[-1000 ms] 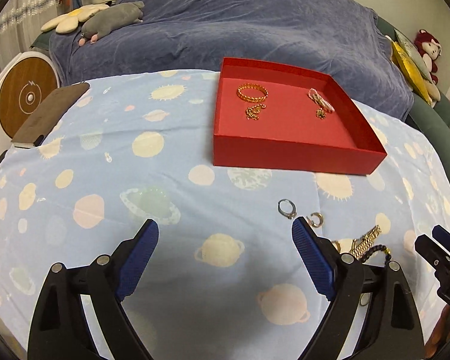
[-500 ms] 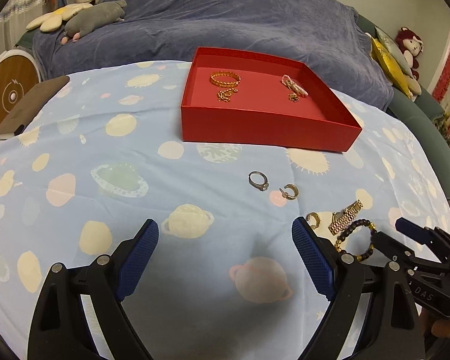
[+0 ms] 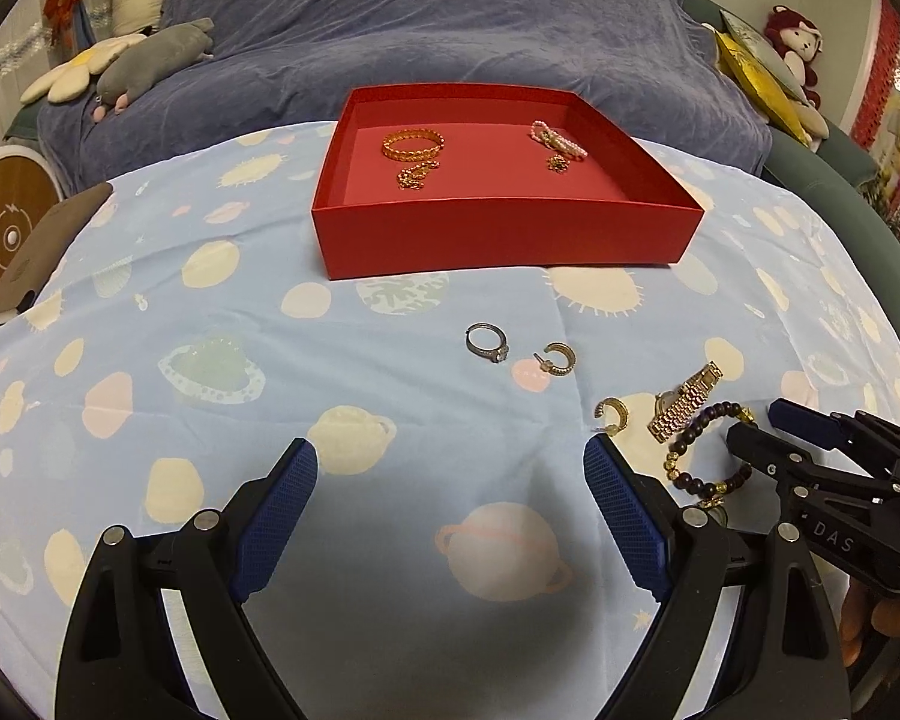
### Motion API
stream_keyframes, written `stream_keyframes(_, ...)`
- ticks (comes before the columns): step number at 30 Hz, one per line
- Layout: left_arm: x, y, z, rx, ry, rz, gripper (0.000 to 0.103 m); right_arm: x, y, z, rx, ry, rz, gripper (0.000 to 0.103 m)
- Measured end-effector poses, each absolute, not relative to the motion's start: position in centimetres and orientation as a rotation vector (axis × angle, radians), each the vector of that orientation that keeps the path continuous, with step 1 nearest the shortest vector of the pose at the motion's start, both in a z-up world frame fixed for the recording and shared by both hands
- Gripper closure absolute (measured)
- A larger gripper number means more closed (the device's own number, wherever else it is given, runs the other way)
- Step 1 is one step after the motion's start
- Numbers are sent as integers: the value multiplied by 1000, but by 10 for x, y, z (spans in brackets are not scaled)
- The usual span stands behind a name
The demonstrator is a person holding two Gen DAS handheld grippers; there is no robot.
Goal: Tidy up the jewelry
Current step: 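Grasp the black bead bracelet with the right gripper while the left gripper grasps the gold watch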
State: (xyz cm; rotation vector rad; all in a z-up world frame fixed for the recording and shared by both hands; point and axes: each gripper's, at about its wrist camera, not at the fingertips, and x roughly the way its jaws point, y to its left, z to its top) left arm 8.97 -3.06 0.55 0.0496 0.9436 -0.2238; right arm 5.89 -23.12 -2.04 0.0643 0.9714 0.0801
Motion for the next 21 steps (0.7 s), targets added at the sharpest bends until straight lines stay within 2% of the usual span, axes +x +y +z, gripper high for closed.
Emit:
stream_keyframes(5, 89, -32, 5, 9, 941, -253, 15, 58, -230, -21, 28, 956, 73, 69)
stream_keyframes(7, 88, -34, 6, -3, 927, -255, 15, 58, -231, -21, 25, 956, 82, 82)
stream_keyframes(9, 86, -37, 8, 4, 912, -256, 15, 57, -231, -21, 20, 957, 86, 89)
stream_keyframes(15, 88, -46, 7, 9, 917, -271, 15, 55, -240, -17, 62, 955, 84, 96)
stream_keyframes(21, 86, -68, 13, 61, 884, -315, 15, 51, -257, -4, 104, 916, 54, 96)
